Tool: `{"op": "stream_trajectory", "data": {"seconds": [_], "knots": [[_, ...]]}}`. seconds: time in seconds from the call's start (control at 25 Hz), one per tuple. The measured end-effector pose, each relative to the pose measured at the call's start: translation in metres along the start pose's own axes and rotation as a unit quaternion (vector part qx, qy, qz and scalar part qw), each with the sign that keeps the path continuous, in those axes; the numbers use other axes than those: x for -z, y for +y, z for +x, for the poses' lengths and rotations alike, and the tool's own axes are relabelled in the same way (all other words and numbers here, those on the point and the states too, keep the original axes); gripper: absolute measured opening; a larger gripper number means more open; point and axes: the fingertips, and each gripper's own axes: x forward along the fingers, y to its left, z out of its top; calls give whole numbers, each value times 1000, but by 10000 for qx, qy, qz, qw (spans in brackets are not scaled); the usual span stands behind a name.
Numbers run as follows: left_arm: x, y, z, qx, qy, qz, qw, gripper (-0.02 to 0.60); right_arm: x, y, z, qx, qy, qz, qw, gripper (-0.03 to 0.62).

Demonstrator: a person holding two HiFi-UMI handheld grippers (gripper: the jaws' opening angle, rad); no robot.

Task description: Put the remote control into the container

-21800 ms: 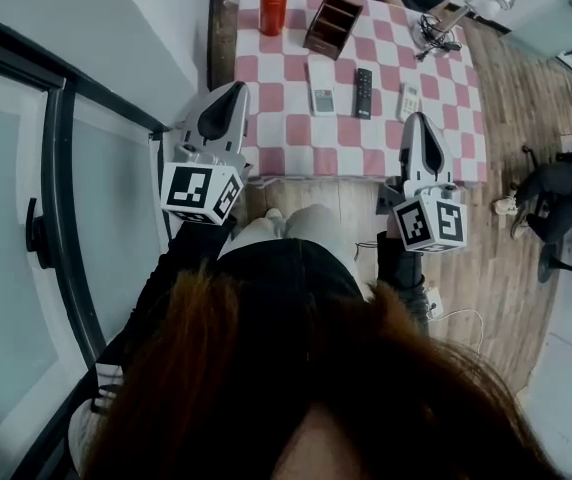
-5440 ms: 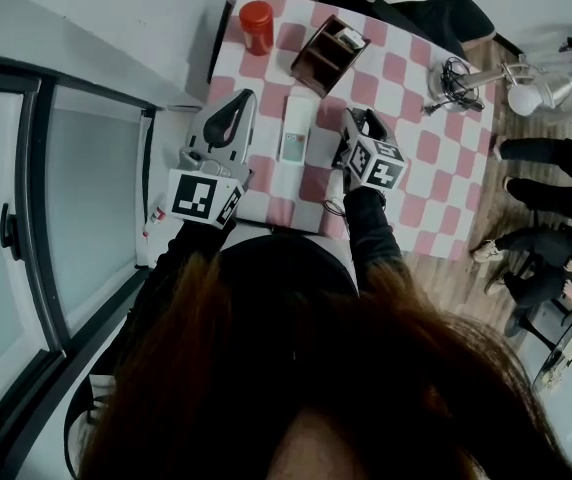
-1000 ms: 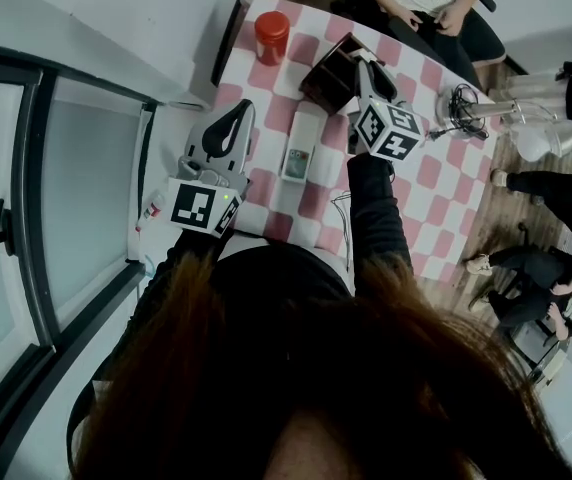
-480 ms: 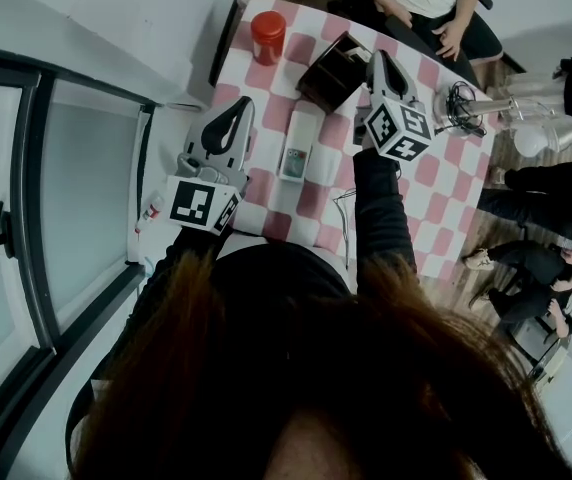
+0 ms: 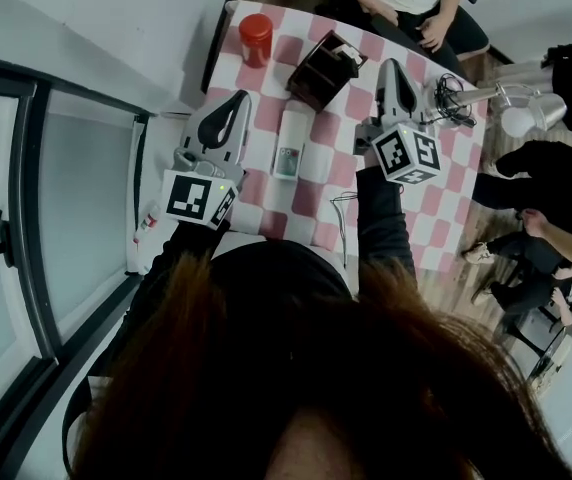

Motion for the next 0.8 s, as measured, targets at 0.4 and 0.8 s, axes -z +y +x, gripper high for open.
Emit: {"op": "stream_trajectory", "data": {"seconds": [0.4, 0.8], "knots": [[-12, -10, -1, 176, -159, 80, 9997, 9, -32, 25, -45, -142, -314, -172, 9993, 17], [-10, -14, 0, 246, -130, 74, 9996, 9, -34, 59, -78, -347, -160, -275, 9989, 17]]}}
